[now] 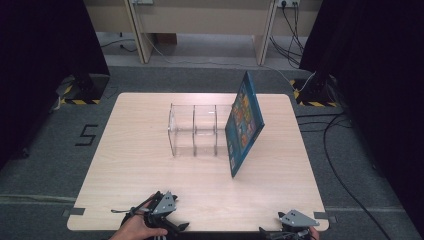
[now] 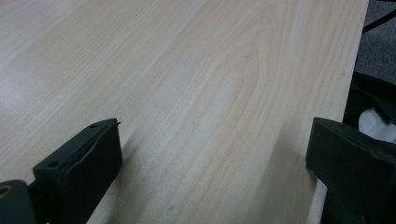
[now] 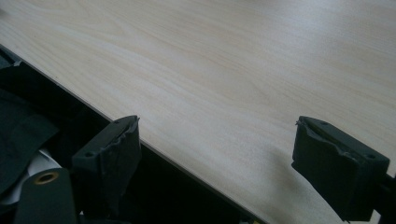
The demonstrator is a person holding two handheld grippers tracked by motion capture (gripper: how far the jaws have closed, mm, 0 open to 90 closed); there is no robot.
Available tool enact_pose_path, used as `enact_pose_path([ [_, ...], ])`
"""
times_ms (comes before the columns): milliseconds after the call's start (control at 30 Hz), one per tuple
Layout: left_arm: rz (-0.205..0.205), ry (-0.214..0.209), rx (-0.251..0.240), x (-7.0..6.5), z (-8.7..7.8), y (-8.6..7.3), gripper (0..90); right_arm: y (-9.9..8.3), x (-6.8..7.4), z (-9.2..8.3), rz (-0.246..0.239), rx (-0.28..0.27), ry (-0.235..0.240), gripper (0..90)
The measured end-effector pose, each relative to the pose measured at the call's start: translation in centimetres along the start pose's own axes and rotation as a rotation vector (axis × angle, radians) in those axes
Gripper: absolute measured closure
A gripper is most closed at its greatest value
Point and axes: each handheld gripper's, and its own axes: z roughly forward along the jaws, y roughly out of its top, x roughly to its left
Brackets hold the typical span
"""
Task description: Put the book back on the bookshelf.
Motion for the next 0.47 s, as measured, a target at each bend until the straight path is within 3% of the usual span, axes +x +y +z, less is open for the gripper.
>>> enact_pose_path([
  [467,0.001,-0.001,-0.001,0.00,0.00,-0.01,2.7,-0.26,0.08,0.27,-0.020,0.044,-0.019,16.3],
])
